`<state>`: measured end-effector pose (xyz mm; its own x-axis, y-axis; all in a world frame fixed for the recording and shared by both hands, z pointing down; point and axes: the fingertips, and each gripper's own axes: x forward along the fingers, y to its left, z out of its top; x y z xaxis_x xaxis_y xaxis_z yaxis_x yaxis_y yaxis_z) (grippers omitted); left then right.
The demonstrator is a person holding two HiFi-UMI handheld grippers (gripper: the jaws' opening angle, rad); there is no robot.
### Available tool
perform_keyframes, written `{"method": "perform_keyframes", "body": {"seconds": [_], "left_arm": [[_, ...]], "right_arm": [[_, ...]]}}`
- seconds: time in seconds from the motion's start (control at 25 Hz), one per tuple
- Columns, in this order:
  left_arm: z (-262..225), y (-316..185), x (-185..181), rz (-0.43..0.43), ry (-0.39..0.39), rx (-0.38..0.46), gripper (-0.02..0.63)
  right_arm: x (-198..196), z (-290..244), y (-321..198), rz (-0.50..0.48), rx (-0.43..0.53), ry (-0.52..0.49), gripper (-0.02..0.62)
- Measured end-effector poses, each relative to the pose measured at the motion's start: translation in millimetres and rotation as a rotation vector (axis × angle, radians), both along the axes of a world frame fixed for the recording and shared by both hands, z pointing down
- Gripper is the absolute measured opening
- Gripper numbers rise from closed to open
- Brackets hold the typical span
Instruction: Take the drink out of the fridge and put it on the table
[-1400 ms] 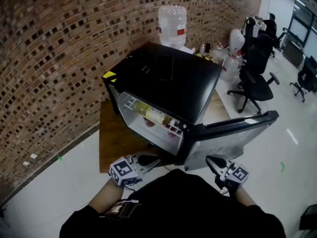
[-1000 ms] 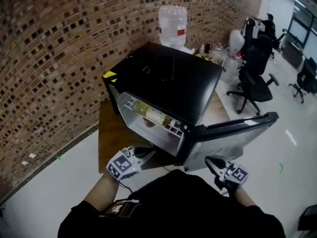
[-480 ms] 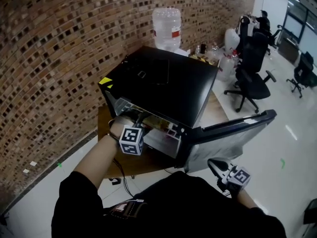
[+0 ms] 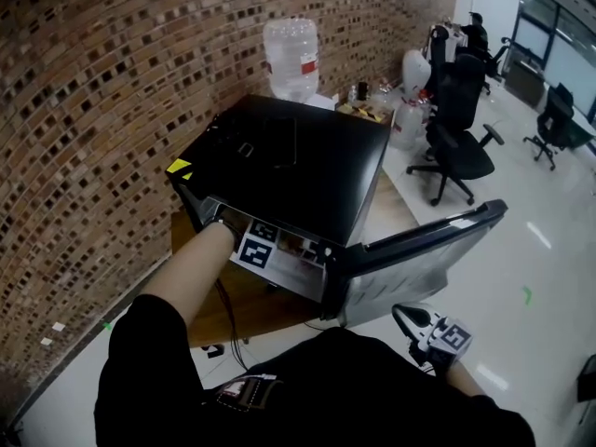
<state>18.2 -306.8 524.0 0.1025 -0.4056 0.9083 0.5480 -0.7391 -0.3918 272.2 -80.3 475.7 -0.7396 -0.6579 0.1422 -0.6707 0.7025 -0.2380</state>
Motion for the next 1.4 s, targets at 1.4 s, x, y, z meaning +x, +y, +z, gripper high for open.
{"method": "perform_keyframes", "body": {"seconds": [1.4], "left_arm": [[49,146,-174,-0.773,1.119,-0.184,0.293]], "right_arm": [[-309,0,-31,-0.687,0.076,0.113,0.002]]}}
